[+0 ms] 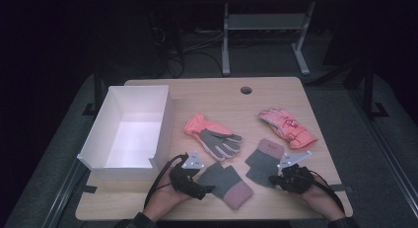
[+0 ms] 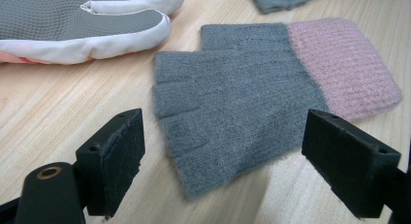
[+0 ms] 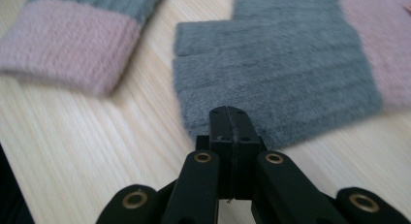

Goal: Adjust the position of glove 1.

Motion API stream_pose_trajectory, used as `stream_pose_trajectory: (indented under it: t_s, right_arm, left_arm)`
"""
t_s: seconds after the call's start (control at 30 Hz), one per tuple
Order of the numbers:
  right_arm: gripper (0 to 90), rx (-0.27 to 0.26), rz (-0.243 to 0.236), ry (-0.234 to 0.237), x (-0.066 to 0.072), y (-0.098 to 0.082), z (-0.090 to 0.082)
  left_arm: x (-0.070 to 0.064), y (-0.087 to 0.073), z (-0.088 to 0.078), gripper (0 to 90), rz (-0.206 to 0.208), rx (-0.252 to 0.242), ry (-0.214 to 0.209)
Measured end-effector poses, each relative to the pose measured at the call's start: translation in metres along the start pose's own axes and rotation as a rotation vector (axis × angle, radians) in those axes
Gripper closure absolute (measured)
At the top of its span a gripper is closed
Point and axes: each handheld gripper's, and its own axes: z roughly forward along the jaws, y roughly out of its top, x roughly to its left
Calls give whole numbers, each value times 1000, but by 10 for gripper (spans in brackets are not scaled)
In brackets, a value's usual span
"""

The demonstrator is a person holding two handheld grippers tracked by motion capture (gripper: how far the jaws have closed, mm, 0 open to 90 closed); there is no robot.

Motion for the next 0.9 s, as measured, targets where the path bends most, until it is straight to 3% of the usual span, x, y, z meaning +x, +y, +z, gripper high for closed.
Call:
stream_pose_trajectory:
  t_s: [0.37, 0.7, 0.83, 0.9]
  right_arm:
    - [900, -18, -45, 44, 8, 28, 23]
    - [900, -32, -79, 56, 15, 54, 44]
    - [900, -49, -71, 50, 13, 54, 39]
    - [900, -73, -49, 27, 4, 54, 30]
  left_arm:
    - [0, 0, 0, 150, 3, 0, -1]
    - [0, 0, -1, 150, -2, -5, 0]
    - [0, 0, -2, 150, 2, -4, 2]
    - [0, 0, -2, 150, 3, -6, 3]
